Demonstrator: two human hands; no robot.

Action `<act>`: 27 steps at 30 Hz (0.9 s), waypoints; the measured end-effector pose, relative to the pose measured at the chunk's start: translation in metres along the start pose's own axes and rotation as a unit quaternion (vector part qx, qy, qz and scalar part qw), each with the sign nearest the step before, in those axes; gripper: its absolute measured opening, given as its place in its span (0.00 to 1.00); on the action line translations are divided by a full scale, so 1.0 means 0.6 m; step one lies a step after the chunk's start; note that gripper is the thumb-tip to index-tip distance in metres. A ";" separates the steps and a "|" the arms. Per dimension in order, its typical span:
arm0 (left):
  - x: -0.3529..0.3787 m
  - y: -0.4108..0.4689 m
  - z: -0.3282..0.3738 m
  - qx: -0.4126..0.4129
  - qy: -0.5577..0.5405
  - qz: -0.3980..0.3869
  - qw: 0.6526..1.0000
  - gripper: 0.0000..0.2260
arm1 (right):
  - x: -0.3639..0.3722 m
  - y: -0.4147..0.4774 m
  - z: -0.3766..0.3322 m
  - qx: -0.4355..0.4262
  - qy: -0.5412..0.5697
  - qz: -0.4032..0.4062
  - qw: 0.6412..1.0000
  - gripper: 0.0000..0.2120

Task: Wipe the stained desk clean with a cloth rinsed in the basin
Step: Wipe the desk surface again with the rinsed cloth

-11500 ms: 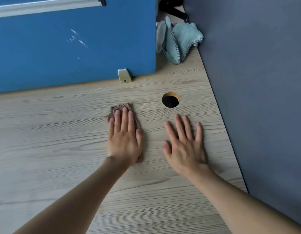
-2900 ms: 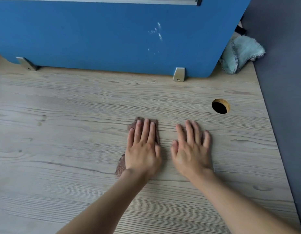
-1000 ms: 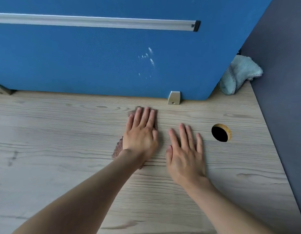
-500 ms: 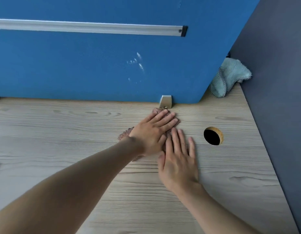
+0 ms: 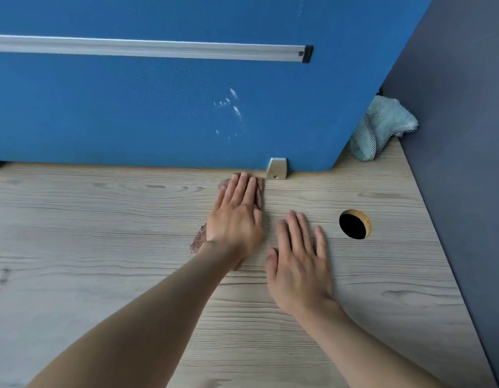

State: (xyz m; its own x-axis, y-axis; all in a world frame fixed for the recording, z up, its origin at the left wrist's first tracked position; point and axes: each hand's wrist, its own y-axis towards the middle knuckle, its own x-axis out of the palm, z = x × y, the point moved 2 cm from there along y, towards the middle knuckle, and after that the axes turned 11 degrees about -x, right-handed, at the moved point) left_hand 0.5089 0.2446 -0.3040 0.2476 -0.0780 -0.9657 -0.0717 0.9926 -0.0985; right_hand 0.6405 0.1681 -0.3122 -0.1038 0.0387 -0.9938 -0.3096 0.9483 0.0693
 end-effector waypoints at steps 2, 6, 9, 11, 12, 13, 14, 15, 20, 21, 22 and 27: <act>0.001 0.005 0.003 -0.015 0.006 -0.005 1.000 0.29 | 0.001 0.000 -0.002 0.002 0.003 -0.006 1.000 0.30; 0.004 0.039 0.009 -0.017 0.019 0.000 1.000 0.31 | 0.002 0.001 -0.002 0.002 -0.003 -0.015 1.000 0.31; 0.003 0.036 0.006 -0.006 0.012 0.000 1.000 0.30 | 0.000 0.000 0.000 0.000 -0.009 -0.019 1.000 0.31; 0.002 0.019 -0.006 -0.003 0.004 0.003 1.000 0.29 | -0.002 -0.001 -0.001 -0.004 -0.012 -0.022 1.000 0.30; 0.002 0.013 -0.014 -0.005 0.006 0.007 1.000 0.29 | -0.002 -0.001 -0.001 -0.005 -0.010 -0.022 1.000 0.30; 0.002 0.012 -0.022 -0.008 0.009 0.010 1.000 0.29 | -0.002 -0.001 0.000 -0.005 -0.008 -0.021 1.000 0.30; 0.000 0.014 -0.030 -0.014 0.010 0.011 1.000 0.29 | -0.003 -0.001 0.000 -0.005 -0.006 -0.019 1.000 0.30; -0.004 0.022 -0.037 -0.022 0.010 0.010 1.000 0.30 | -0.003 -0.001 0.001 -0.004 -0.005 -0.019 1.000 0.30; -0.007 0.025 -0.031 -0.047 0.008 0.022 0.999 0.29 | 0.000 0.000 0.001 -0.004 -0.003 -0.020 1.000 0.30; -0.006 0.012 -0.031 -0.033 0.010 0.022 0.999 0.28 | -0.001 -0.001 0.000 -0.005 -0.007 -0.022 1.000 0.30; -0.007 0.002 -0.038 -0.013 0.015 0.020 1.000 0.28 | -0.003 -0.001 0.000 -0.003 -0.009 -0.021 1.000 0.30; -0.020 0.013 -0.118 -0.073 0.035 0.025 0.996 0.31 | -0.004 0.001 -0.001 0.000 -0.010 -0.019 1.000 0.31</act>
State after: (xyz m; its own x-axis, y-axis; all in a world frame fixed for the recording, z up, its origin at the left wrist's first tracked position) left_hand 0.4370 0.2469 -0.3102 0.1720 -0.0405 -0.9843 -0.2239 0.9714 -0.0791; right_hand 0.6398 0.1686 -0.3096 -0.0741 0.0093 -0.9972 -0.3137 0.9490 0.0321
